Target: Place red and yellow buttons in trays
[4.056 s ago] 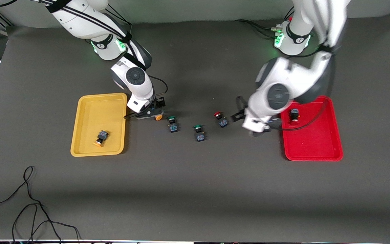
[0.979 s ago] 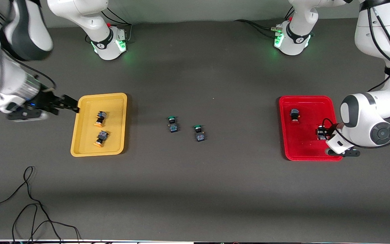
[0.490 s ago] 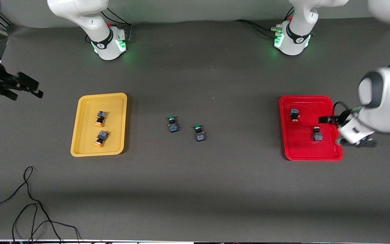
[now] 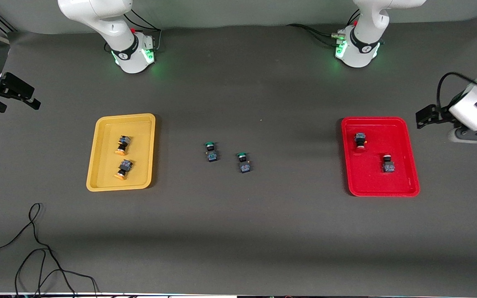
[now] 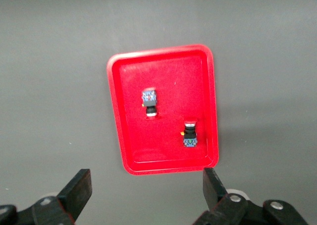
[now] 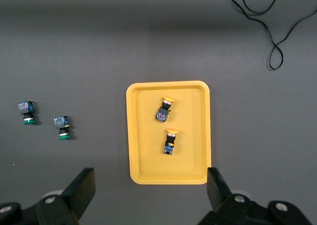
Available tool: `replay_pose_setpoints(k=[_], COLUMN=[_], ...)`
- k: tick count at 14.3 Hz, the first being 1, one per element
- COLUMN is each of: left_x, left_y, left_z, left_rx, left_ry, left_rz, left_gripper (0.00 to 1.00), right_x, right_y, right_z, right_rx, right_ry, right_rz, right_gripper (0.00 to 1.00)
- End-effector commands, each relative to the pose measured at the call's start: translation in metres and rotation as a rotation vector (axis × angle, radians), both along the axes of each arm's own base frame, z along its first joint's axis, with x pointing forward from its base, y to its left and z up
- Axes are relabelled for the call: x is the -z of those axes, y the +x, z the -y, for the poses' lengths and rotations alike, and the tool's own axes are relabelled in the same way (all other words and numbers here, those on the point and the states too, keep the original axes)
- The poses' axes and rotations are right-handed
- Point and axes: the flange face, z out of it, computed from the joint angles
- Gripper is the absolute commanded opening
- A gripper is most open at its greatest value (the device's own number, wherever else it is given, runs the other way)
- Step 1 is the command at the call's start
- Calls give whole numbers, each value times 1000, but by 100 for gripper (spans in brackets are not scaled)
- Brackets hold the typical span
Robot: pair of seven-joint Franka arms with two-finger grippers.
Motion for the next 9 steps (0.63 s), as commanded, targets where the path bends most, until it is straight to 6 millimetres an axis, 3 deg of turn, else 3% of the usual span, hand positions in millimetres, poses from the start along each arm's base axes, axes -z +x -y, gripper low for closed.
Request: replay_pose_setpoints(k=[1, 2, 9], left_x=[-27, -32, -47], left_y=[5, 2, -18], left_z=[6, 14, 6], left_rx=[-16, -23, -82], left_ry=[19, 19, 4], left_rz=[-13, -17, -13], left_gripper=[100, 100, 100], right_x=[-10, -7, -5], right_y=[-1, 0, -7], right_z=[-11, -11, -14], right_rx=[7, 6, -6], right_ry=[-26, -36, -51], right_rz=[-8, -18, -92], right_gripper=[100, 100, 100])
